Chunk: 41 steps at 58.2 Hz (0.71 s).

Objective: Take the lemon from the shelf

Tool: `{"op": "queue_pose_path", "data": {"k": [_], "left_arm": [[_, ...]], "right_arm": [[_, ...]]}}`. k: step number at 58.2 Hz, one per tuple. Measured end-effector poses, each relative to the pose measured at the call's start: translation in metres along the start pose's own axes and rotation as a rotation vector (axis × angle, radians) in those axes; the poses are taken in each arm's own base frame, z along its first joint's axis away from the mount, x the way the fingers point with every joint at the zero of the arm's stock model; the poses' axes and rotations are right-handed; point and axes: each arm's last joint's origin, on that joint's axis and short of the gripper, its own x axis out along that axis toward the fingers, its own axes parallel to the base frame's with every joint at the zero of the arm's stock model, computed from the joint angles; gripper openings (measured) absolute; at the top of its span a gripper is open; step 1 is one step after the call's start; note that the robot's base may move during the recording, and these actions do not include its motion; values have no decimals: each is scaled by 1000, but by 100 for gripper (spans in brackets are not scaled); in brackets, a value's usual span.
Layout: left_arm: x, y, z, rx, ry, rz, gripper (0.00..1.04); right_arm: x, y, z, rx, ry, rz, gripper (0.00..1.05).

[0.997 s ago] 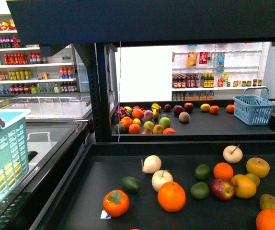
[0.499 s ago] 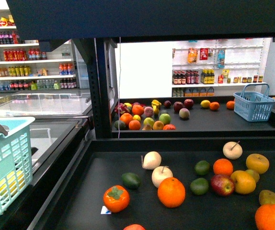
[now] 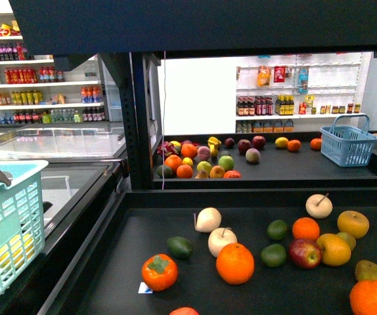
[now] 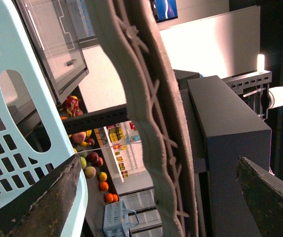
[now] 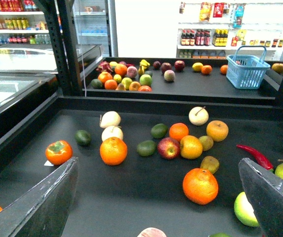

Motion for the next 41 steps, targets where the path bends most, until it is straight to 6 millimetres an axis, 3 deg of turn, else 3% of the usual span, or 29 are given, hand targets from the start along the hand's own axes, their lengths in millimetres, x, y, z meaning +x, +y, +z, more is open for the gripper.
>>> {"op": "queue_pose_path", "data": {"k": [13, 25, 41], "left_arm": [[-5, -17, 0, 27, 24, 97, 97], [-15, -48, 1, 108, 20, 179, 97], [-55, -89, -13, 457, 38, 395, 97]], "right_arm": [[0, 0, 0, 0, 0, 0, 97], [0, 0, 0, 0, 0, 0, 97], [0, 0, 0, 0, 0, 0, 97]]}}
